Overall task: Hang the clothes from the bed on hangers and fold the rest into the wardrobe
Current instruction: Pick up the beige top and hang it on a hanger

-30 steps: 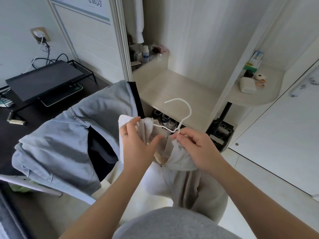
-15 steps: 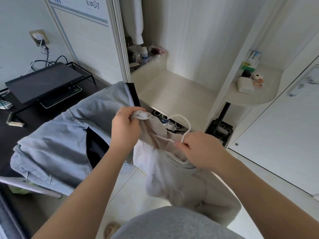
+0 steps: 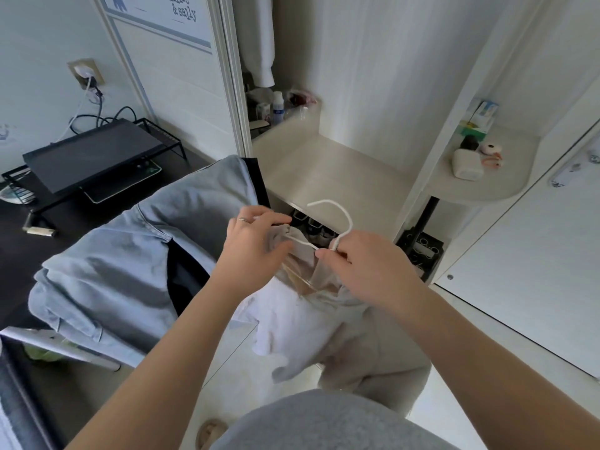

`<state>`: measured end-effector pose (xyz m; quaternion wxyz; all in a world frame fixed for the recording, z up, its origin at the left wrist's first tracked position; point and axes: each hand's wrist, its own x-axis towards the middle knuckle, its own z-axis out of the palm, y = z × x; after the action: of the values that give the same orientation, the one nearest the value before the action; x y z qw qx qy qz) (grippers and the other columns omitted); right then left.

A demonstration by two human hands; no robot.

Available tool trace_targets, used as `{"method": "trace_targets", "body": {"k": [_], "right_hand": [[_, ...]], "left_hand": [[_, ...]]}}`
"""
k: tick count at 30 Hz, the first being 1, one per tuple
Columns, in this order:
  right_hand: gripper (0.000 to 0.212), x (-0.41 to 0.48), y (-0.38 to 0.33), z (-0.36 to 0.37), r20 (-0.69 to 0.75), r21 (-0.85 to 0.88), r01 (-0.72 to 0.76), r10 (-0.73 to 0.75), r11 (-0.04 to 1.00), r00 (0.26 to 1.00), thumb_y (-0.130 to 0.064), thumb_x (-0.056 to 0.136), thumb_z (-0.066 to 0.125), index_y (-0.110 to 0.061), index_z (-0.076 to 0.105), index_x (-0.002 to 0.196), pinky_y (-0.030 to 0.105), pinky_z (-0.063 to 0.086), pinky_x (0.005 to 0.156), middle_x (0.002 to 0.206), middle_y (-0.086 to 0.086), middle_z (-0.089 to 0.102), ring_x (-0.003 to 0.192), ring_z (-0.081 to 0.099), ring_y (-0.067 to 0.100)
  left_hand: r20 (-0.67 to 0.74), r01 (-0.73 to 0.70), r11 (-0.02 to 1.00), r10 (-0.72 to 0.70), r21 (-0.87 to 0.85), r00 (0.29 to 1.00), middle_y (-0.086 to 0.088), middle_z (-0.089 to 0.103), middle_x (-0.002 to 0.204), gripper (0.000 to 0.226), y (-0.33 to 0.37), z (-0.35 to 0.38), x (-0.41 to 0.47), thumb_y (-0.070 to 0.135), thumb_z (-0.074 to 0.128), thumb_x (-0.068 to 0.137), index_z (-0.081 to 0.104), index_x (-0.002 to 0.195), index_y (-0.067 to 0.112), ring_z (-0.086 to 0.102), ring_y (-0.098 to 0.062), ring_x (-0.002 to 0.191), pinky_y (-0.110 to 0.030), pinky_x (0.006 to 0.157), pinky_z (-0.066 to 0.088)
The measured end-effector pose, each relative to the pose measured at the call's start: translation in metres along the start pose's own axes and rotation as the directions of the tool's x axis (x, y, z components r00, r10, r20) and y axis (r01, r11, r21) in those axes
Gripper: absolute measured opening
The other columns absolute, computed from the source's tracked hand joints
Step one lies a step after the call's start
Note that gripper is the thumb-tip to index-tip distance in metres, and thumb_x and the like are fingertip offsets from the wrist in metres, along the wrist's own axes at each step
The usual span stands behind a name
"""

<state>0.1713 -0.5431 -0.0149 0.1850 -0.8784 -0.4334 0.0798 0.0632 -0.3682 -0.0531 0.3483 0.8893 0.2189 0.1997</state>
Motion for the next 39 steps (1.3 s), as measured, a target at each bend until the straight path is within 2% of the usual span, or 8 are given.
{"method": "trace_targets", "body": {"k": [3,6,11,16,24,30,34,39], "right_hand": [[0.050,0.000,0.000,0.007,-0.090,0.076,0.051,-0.045,0.996,0.995,-0.051,0.098,0.050,-0.021,0.044,0.059,0.035,0.033,0.056,0.067,-0.003,0.046,0.061,0.044,0.008],[0.046,0.002,0.003,0.009,-0.100,0.227,0.063,-0.041,0.972,0.994,-0.047,0.098,0.054,-0.014,0.060,0.066,0.040,0.043,0.064,0.069,-0.001,0.050,0.066,0.050,0.016],[0.016,-0.010,0.030,0.006,-0.024,0.436,0.062,-0.057,0.898,0.998,-0.039,0.096,0.061,-0.029,0.067,0.085,0.016,0.040,0.067,0.078,-0.016,0.060,0.072,0.056,0.003],[0.046,-0.037,0.065,0.013,0.026,0.383,-0.044,0.037,0.923,0.999,-0.026,0.098,0.061,-0.016,0.035,0.061,0.020,0.030,0.055,0.053,-0.011,0.037,0.052,0.036,0.006],[0.042,-0.049,0.068,0.014,0.045,0.480,-0.131,0.124,0.867,0.991,-0.026,0.101,0.056,-0.004,0.040,0.069,0.024,0.029,0.056,0.061,-0.001,0.040,0.057,0.037,0.009],[0.041,-0.049,0.070,0.011,-0.009,0.718,-0.232,0.342,0.656,0.940,-0.021,0.100,0.059,-0.021,0.059,0.059,0.010,0.036,0.054,0.055,-0.011,0.053,0.055,0.050,0.001],[0.023,-0.035,0.063,-0.003,-0.038,0.845,-0.203,0.434,0.495,0.900,-0.025,0.099,0.062,-0.021,0.077,0.082,0.015,0.049,0.062,0.079,0.000,0.075,0.072,0.068,0.007],[0.022,0.014,0.046,-0.017,-0.115,0.923,-0.104,0.524,0.370,0.844,-0.025,0.098,0.062,-0.022,0.077,0.082,0.016,0.050,0.061,0.080,-0.004,0.074,0.071,0.067,0.006]], "left_hand": [[0.018,-0.076,0.992,0.075,0.098,0.997,0.004,0.054,0.135,0.023,0.002,0.002,-0.001,0.018,0.067,0.094,0.072,0.115,0.026,0.047,-0.020,0.118,-0.041,0.105,0.035],[0.006,-0.118,0.991,0.118,0.060,0.993,0.004,0.069,0.107,0.018,0.002,0.005,-0.002,0.007,0.060,0.097,0.076,0.099,0.014,0.060,-0.025,0.108,-0.042,0.097,0.044],[-0.057,-0.036,0.998,0.039,0.055,0.998,0.004,0.071,0.105,0.017,-0.001,0.004,-0.001,0.015,0.059,0.099,0.076,0.101,0.016,0.059,-0.022,0.108,-0.036,0.093,0.046],[-0.185,-0.044,0.997,0.057,0.070,0.981,0.006,0.072,0.101,0.013,-0.004,-0.001,0.008,0.017,0.063,0.098,0.077,0.099,0.016,0.057,-0.011,0.099,-0.020,0.081,0.038],[-0.099,-0.079,0.995,0.073,-0.062,0.992,0.003,0.069,0.106,0.016,0.017,0.018,0.026,0.001,0.067,0.091,0.078,0.097,0.012,0.065,-0.017,0.100,-0.012,0.091,0.043],[0.020,-0.057,0.996,0.059,-0.073,0.998,0.008,0.056,0.139,0.025,0.018,0.027,0.030,0.015,0.067,0.095,0.070,0.117,0.026,0.058,-0.021,0.118,-0.003,0.091,0.033],[0.182,0.028,0.985,0.003,-0.170,0.983,0.025,0.062,0.118,0.020,0.012,0.035,0.034,0.022,0.063,0.097,0.067,0.111,0.037,0.054,0.003,0.113,-0.016,0.094,0.044],[0.337,0.080,0.963,0.011,-0.257,0.941,0.030,0.067,0.098,0.018,0.012,0.036,0.060,0.026,0.062,0.097,0.069,0.097,0.043,0.059,0.013,0.096,-0.005,0.077,0.044]]}}
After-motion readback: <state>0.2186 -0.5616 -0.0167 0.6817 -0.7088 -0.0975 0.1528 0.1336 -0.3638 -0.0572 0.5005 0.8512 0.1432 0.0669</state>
